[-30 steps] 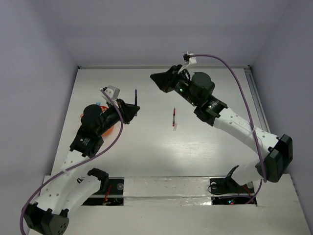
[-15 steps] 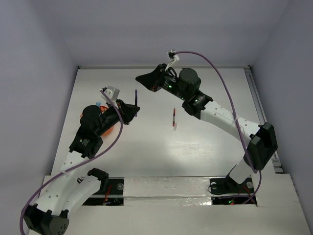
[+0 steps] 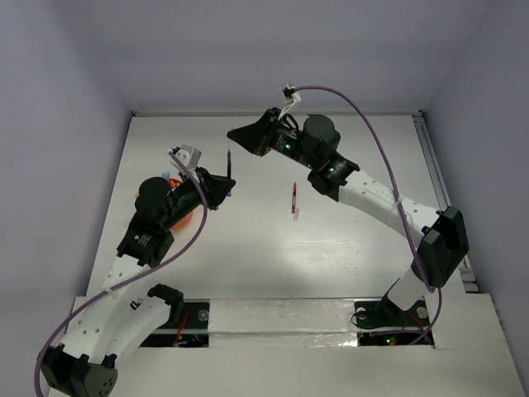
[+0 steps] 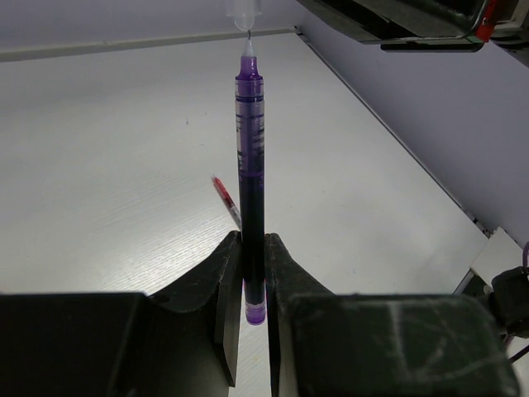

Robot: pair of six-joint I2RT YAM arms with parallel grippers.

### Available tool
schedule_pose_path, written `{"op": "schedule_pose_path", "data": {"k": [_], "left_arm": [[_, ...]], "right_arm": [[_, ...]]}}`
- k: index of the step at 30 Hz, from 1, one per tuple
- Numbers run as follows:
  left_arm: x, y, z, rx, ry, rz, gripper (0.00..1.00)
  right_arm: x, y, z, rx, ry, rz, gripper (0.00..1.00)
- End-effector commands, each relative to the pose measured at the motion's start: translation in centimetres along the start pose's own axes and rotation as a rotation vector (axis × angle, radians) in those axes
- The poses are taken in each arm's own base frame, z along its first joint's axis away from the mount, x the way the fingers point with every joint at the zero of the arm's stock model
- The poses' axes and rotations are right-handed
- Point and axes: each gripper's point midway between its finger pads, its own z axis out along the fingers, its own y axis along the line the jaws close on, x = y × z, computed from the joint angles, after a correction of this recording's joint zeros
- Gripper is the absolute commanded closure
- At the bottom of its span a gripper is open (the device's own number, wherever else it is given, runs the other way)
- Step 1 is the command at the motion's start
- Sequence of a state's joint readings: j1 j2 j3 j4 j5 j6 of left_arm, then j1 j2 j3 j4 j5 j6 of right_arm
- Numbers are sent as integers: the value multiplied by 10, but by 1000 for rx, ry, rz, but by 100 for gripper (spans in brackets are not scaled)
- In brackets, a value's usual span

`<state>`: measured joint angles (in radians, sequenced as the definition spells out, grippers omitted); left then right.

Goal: Sort the stationery into containers
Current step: Close the pen cap on the pen.

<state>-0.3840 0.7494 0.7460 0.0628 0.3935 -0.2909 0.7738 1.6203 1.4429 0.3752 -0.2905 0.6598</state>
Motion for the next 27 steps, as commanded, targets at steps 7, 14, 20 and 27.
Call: {"op": "schedule_pose_path", "data": {"k": [7,14,20,27], "left_arm": [[-13,-2,0,21,-43,25,100],[-13,-2,-1,19,-47,24,100],[-13,-5,-1,32,-47,26,100],[-10,-6,0,45,-36,23,100]], "right_arm": [[-22,32,1,-108,-51,-17,100],[-17,34,1,-110,-38,-25,100],[-12,31,4,-94,-30,-40,100],[-20,36,7,-109,-46,-51,100]]}}
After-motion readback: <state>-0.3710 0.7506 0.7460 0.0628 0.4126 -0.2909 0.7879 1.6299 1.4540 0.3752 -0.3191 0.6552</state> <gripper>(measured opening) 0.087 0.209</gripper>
